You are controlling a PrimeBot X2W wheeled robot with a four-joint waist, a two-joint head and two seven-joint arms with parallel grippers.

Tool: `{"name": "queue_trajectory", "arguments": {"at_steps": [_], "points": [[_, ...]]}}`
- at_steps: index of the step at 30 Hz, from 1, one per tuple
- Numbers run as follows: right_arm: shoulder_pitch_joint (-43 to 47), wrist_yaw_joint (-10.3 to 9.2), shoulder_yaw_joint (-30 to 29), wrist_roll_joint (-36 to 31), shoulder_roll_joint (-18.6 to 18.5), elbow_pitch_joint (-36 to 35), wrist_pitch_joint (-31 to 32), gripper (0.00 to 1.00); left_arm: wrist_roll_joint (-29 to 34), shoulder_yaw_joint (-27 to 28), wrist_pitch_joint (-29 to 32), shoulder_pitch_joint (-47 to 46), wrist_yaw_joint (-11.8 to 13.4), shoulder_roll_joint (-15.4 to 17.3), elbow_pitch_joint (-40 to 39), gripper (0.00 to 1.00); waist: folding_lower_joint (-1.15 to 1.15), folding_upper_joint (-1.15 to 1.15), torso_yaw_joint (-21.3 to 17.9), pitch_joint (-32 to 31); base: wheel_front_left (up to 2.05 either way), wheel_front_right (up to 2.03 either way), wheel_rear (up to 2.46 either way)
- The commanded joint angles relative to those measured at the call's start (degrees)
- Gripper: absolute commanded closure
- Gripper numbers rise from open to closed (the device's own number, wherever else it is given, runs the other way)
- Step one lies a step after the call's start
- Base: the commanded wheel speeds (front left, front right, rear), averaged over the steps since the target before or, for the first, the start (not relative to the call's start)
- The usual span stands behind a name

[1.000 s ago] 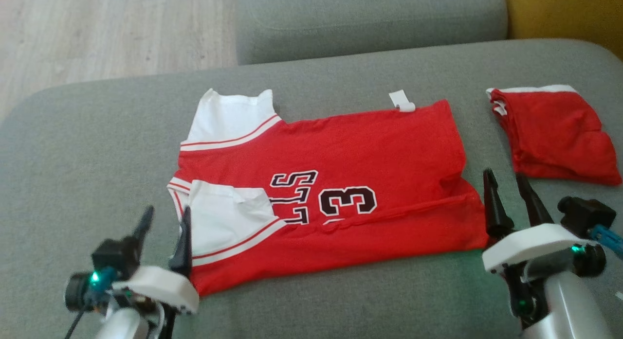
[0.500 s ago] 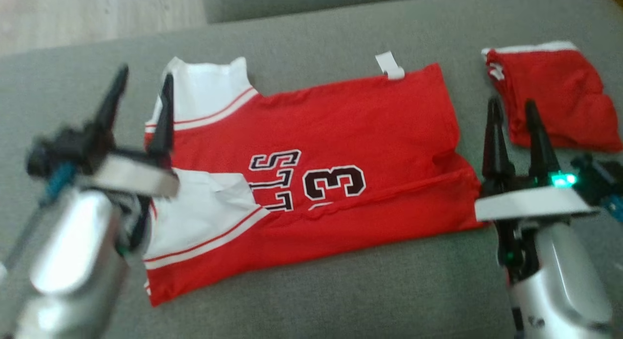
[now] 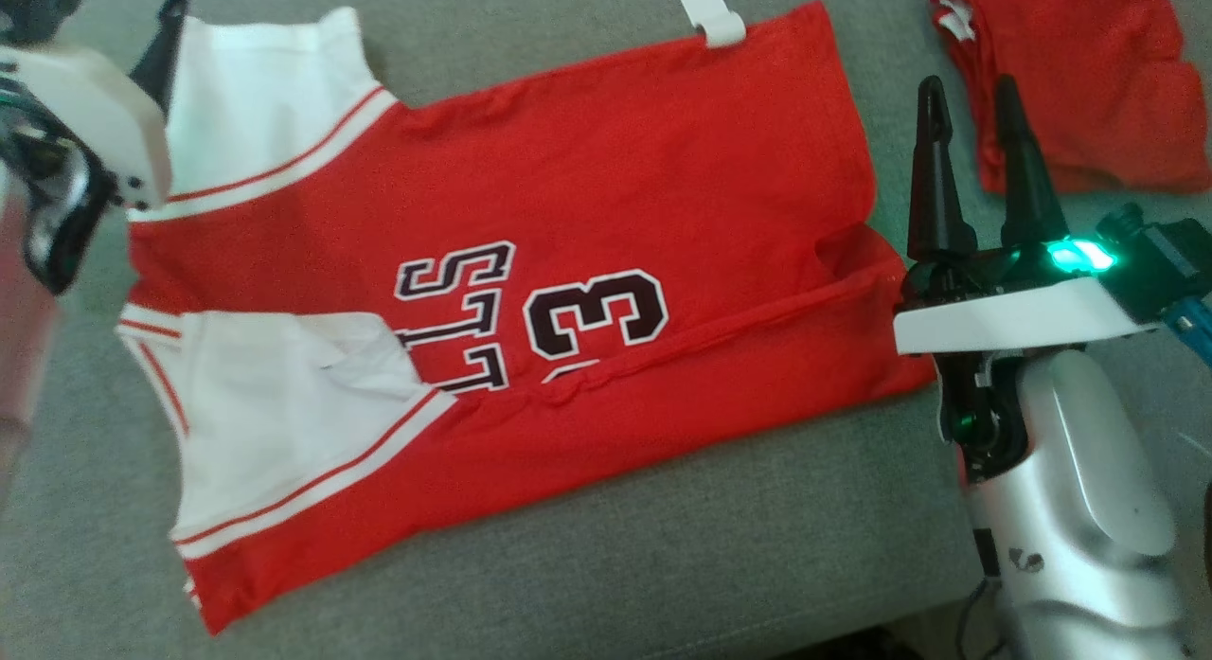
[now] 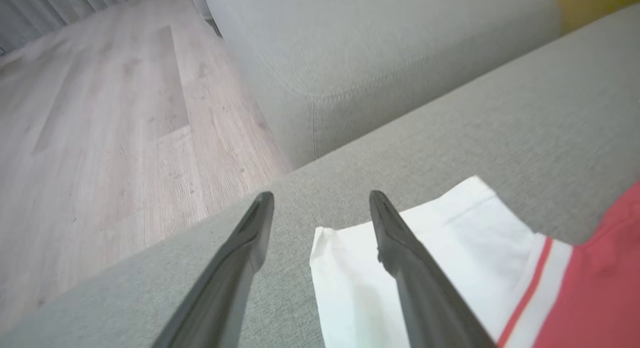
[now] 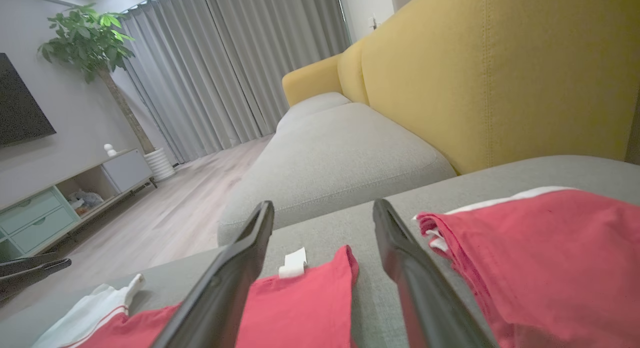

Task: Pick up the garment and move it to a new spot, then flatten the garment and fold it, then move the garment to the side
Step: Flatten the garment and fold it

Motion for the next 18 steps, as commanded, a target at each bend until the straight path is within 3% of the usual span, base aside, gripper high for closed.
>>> {"name": "queue_trajectory", "arguments": {"at_steps": [1, 7, 17, 18], "points": [[-1.16, -0.04, 1.44, 0.42, -0.14, -2.25, -0.63, 0.0, -0.73, 0.88, 1.13, -3.3, -0.26, 3.53, -0.43, 0.0, -0.02, 0.0, -2.05, 2.6, 0.0, 0.0, 0.0], [-2.07, -0.04, 2.22, 1.18, -0.14, -3.51, -0.76, 0.0, -5.45, -3.95, 4.8, -8.37, -0.3, 6.28, 6.22, 0.0, -0.02, 0.0, -3.7, 5.75, 0.0, 0.0, 0.0], [-2.08, -0.04, 1.62, 1.06, -0.14, -4.21, -0.78, 0.0, -11.27, -9.05, 8.06, -10.31, -0.31, 5.94, 11.55, 0.0, -0.02, 0.0, -3.68, 6.09, 0.0, 0.0, 0.0], [-2.1, -0.04, 1.55, 0.92, -0.14, -4.08, -0.78, 0.0, -12.32, -9.64, 9.06, -10.21, -0.31, 5.7, 11.67, 0.53, -0.02, 0.0, -3.56, 6.0, 0.0, 0.0, 0.0]]}}
